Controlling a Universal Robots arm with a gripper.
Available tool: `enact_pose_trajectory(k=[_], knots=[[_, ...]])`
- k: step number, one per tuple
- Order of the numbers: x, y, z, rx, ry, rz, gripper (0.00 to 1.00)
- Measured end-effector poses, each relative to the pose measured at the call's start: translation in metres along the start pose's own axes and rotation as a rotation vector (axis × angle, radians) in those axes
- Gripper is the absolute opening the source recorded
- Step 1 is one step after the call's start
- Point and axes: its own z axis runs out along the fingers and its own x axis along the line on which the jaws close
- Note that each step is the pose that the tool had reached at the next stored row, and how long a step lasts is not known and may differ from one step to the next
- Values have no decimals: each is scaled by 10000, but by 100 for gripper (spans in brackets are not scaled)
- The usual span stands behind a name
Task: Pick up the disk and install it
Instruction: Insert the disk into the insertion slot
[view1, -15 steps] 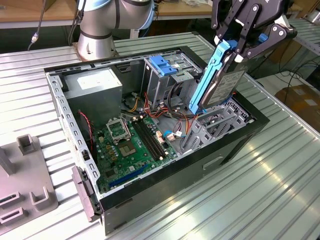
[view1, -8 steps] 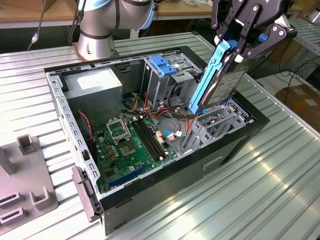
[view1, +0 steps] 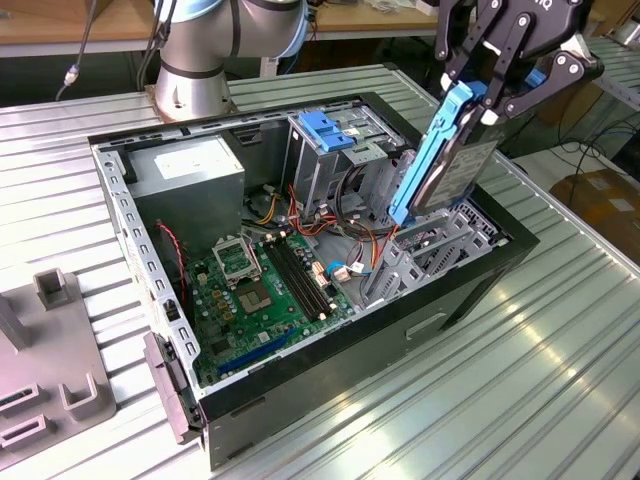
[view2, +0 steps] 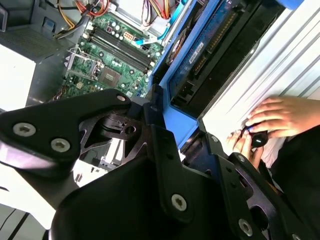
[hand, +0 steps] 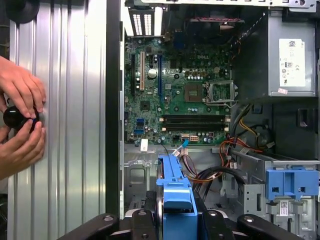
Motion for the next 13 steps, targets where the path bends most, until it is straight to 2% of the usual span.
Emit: enact_pose_trajectory(k=[4,10,13], knots=[[7,-146,64,-1,8,1,37],[30,-196,188,0,10,0,37],[71,-219,213,0,20,1,37]])
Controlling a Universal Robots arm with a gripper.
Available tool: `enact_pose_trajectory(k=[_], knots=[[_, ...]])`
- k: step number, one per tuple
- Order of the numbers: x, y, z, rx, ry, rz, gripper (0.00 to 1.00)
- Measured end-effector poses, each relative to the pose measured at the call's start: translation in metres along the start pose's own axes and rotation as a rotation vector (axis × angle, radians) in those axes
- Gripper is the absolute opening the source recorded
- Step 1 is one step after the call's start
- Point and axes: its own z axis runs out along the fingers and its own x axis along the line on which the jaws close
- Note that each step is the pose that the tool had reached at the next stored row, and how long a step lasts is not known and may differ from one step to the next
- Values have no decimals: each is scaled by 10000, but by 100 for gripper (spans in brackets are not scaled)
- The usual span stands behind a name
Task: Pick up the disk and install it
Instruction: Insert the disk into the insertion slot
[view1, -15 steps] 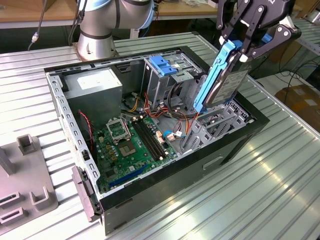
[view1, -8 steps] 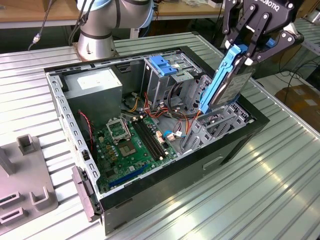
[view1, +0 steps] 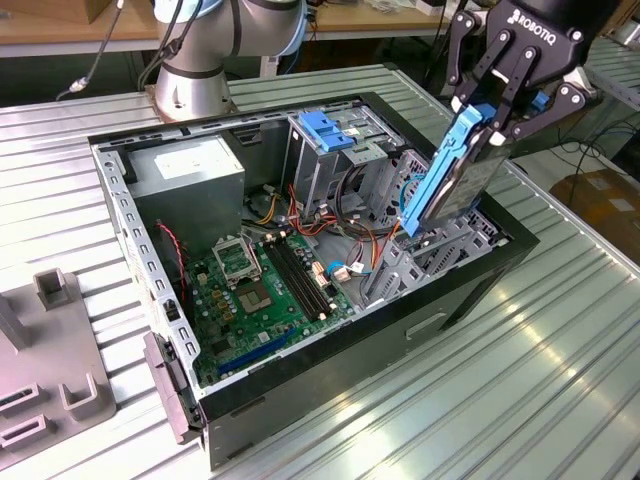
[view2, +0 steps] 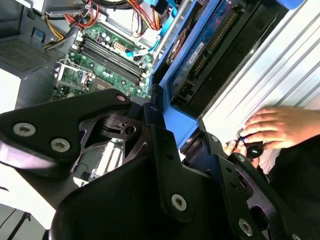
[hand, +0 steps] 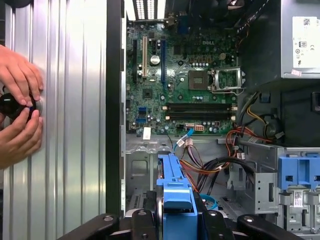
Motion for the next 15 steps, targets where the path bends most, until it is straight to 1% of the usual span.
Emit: enact_pose_trajectory(k=[2,4,5,15], knots=[[10,-9,29,0,3,-1,37],[11,-11,72,-1,4,1,37],[11,-12,79,0,3,0,37],[13,-12,97,0,4,0,37]])
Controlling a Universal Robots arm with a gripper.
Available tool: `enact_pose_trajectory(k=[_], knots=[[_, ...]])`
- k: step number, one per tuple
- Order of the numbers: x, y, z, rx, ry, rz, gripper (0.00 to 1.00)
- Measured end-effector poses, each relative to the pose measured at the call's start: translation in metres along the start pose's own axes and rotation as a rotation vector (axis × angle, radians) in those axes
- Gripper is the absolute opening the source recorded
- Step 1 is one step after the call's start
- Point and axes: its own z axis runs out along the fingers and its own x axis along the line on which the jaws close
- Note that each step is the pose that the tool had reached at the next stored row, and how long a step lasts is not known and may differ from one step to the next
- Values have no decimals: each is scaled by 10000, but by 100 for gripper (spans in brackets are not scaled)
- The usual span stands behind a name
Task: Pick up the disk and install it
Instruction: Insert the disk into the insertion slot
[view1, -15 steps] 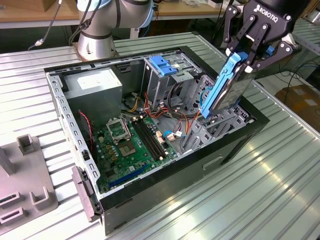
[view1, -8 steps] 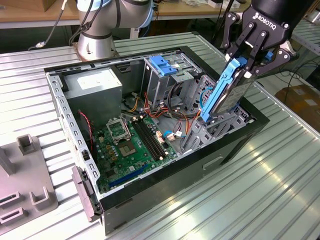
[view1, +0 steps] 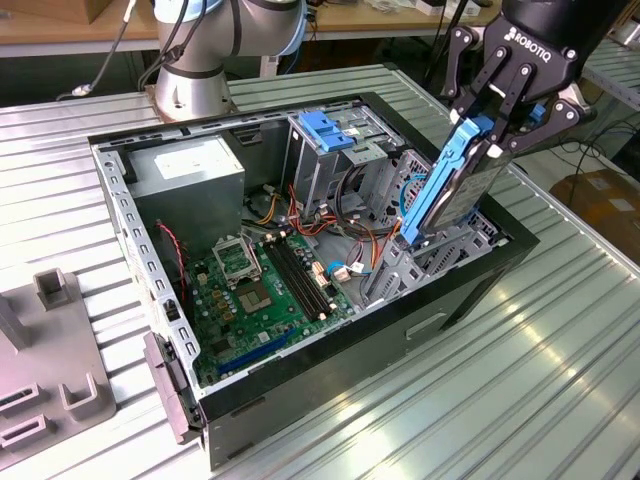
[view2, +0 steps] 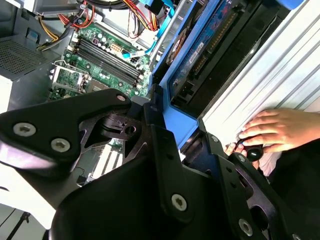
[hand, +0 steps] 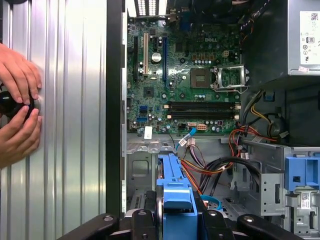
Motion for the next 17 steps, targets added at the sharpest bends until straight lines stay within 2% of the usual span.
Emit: enact_pose_trajectory(k=[6,17], knots=[[0,0,16,0,-1,3,37],[3,-1,109,2,-1,101,37]])
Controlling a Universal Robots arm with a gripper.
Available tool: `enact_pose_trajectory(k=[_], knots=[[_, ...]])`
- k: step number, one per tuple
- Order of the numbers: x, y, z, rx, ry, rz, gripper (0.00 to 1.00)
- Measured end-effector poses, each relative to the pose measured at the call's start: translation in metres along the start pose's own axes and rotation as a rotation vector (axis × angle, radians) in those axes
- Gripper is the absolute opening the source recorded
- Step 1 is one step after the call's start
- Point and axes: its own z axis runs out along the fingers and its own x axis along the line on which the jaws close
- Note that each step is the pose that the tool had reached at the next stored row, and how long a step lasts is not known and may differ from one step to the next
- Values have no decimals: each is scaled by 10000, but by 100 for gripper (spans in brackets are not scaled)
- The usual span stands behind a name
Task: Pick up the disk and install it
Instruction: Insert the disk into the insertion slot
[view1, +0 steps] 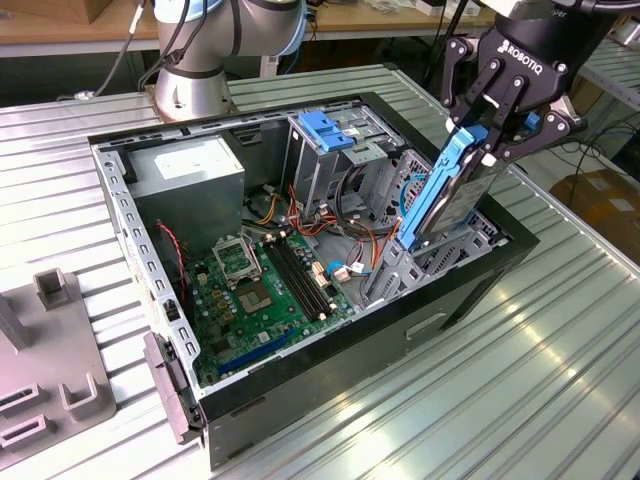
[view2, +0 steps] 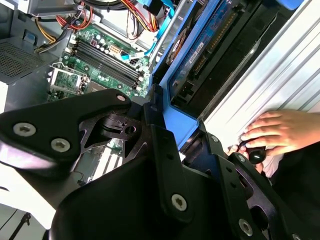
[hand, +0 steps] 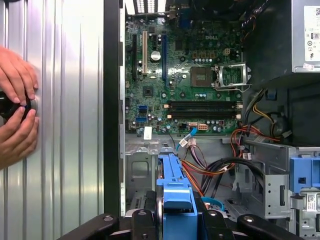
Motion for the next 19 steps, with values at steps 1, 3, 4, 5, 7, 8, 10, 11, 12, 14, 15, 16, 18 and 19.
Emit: enact_pose_trajectory(k=[1,3,4,5,7,8,10,11,12,14,15,16,18,19], knots=[[0,0,10,1,-1,17,37],[0,0,27,1,2,20,37],[1,0,41,1,-3,21,37],[1,-1,54,1,0,23,37],[2,-1,72,1,-1,24,37],[2,-1,82,1,-1,25,37],[2,-1,103,1,-1,26,37],[3,-1,123,0,0,26,37],[3,-2,142,1,0,26,37],[3,-2,173,1,-2,27,37],[4,-2,185,1,-1,27,37],[4,-3,205,1,-1,28,37],[5,-3,267,1,0,29,37],[5,-3,285,1,0,29,37]])
